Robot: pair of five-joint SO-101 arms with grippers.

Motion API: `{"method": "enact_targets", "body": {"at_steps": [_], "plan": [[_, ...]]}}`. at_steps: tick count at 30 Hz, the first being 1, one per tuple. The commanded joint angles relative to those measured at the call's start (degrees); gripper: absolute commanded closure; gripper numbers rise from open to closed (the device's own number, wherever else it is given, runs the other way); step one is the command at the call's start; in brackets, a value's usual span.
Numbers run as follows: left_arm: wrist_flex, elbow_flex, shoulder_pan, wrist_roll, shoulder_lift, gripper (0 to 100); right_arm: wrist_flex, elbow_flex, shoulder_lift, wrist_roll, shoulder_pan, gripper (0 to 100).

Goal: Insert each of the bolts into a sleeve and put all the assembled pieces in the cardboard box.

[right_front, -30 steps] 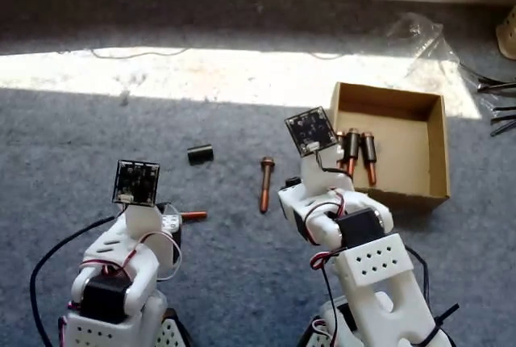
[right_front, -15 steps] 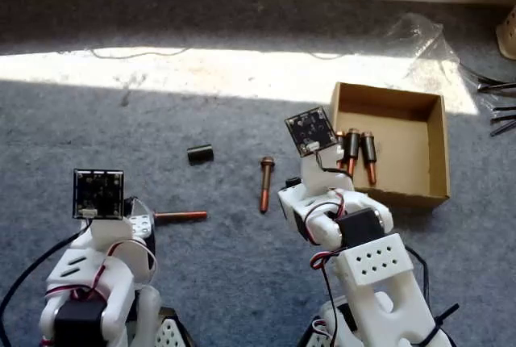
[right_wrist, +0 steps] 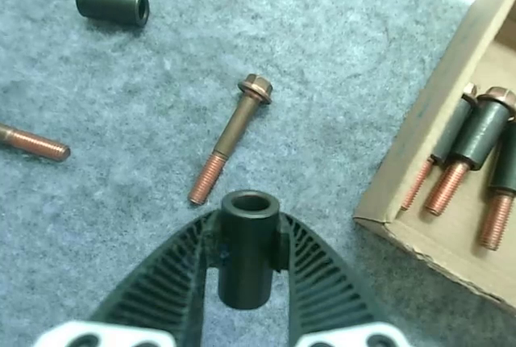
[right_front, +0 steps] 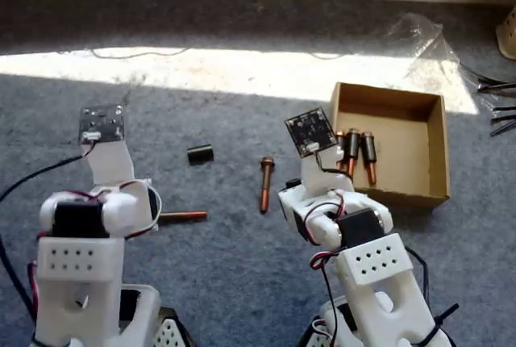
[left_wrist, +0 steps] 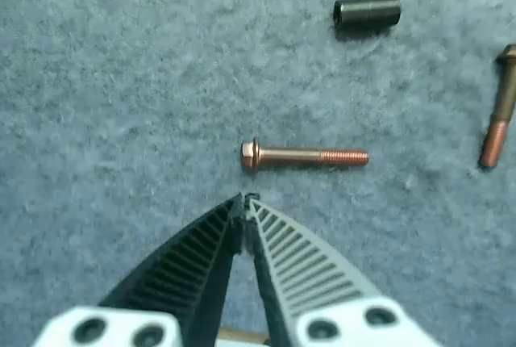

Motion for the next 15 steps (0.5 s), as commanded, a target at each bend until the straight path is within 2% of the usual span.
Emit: {"method": "enact_targets", "body": {"at_steps": [1, 4, 8, 11, 15], "plan": [[2.5, -8.1, -0.2, 4.7, 18.9, 98, -1.5, -0.5, -1.5, 0.2, 0.9, 99.3], [3.2, -11.4, 0.1, 6.1, 26.9, 97, -1.5, -0.5, -1.5, 0.2, 0.9, 99.3], [3.1, -12.4, 5.4, 6.9, 34.2, 97, -1.5, -0.5, -1.5, 0.2, 0.9, 99.3], [3.1, -12.5, 10.4, 6.9, 37.1, 97, -1.5, -0.5, -1.5, 0.2, 0.9, 99.3], [1.3, -12.4, 12.2, 6.8, 37.7, 97, -1.5, -0.5, -1.5, 0.2, 0.9, 99.3]]}}
